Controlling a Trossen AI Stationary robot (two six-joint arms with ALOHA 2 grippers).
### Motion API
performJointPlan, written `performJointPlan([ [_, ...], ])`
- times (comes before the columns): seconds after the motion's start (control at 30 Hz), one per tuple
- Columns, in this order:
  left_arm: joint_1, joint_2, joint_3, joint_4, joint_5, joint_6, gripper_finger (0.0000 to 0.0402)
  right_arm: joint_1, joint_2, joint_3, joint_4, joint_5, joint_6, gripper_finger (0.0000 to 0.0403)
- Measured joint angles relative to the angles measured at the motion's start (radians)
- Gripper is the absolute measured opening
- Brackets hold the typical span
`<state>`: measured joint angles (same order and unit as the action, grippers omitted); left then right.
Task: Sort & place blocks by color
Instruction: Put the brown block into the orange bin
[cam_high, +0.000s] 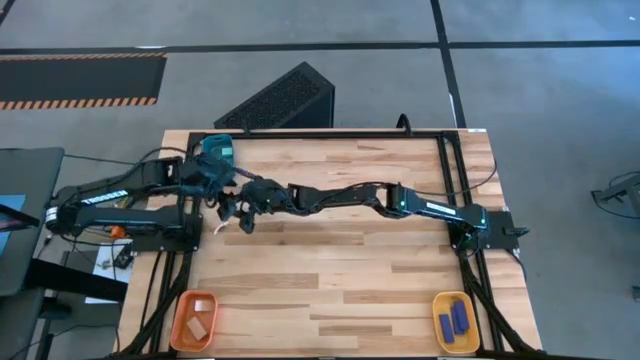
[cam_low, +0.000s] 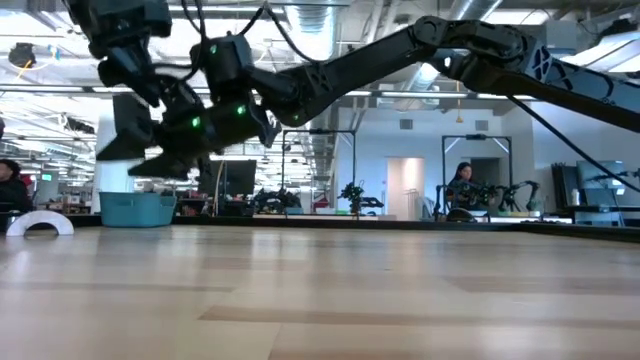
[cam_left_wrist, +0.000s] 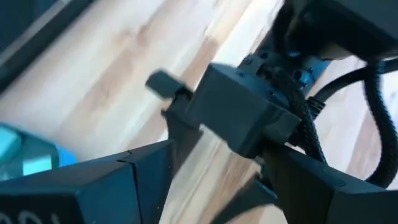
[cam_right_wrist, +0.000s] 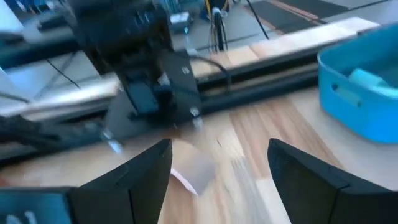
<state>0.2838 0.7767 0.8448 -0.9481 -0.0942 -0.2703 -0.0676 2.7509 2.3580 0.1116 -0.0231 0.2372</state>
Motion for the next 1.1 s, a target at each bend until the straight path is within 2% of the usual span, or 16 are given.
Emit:
performJointPlan([
  [0.17, 0.074, 0.110, -0.009, -0.068, 0.106, 0.015, 0.0230, 0.009, 0.031, -0.010, -0.023, 0.011, -0.115, 0.0286],
  [0.33, 0.092, 0.201, 0.025, -0.062, 0.107, 0.041, 0.0230, 0.007, 0.029, -0.024, -0.056, 0.033, -0.178, 0.0286],
  [0.5, 0.119, 0.223, 0.105, -0.066, 0.072, 0.072, 0.0230, 0.003, 0.020, -0.022, -0.020, 0.038, -0.193, 0.0286],
  [0.7, 0.225, 0.224, 0.168, -0.061, 0.145, 0.127, 0.0230, 0.021, 0.020, -0.021, 0.108, 0.039, -0.292, 0.0286],
  [0.83, 0.312, 0.223, 0.148, -0.059, 0.247, 0.152, 0.0230, 0.024, 0.018, -0.020, 0.149, 0.042, -0.186, 0.0286],
  [0.93, 0.358, 0.215, 0.115, -0.065, 0.299, 0.155, 0.0230, 0.021, 0.017, -0.019, 0.045, 0.047, -0.099, 0.0286],
  [1.03, 0.376, 0.202, 0.112, -0.060, 0.307, 0.160, 0.0230, 0.019, 0.018, -0.020, -0.052, 0.050, -0.119, 0.0286],
  [1.1, 0.380, 0.205, 0.109, -0.064, 0.308, 0.156, 0.0230, 0.020, 0.018, -0.020, -0.056, 0.050, -0.166, 0.0286],
])
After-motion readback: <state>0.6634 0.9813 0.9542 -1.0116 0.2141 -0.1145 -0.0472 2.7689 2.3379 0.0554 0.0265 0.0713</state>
